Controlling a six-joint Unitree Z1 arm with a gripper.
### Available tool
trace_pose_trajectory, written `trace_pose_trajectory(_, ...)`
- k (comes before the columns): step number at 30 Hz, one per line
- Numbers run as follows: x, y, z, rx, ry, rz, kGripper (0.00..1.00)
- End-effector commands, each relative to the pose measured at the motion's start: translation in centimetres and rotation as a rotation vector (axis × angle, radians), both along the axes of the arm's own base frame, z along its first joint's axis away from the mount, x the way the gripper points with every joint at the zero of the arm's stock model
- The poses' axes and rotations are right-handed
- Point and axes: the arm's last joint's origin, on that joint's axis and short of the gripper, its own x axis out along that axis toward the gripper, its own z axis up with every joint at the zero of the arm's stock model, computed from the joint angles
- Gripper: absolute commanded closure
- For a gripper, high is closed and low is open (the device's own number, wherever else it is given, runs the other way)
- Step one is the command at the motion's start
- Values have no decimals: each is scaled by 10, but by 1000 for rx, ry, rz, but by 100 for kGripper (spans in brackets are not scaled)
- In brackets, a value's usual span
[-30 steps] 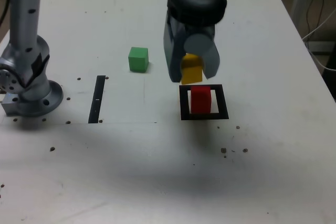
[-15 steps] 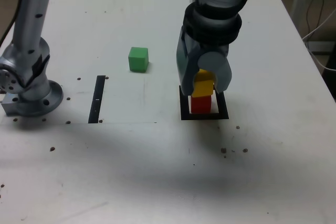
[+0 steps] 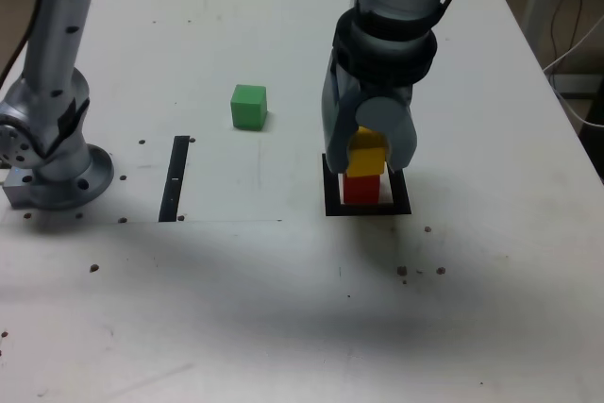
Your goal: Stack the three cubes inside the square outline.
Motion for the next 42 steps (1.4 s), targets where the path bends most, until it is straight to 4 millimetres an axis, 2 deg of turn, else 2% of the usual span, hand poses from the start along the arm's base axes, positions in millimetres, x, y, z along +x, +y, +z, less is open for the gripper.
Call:
trace_pose_trajectory(1,1,1,-3,-7,10,0,72)
trace_pose_trajectory(11,-2,7,-1,-8,28,11,72)
trace_pose_trajectory(18,-3,8,-1,-13,49,10,66)
trace_pose_trajectory(42,3,15,-4,-31,34,12,66)
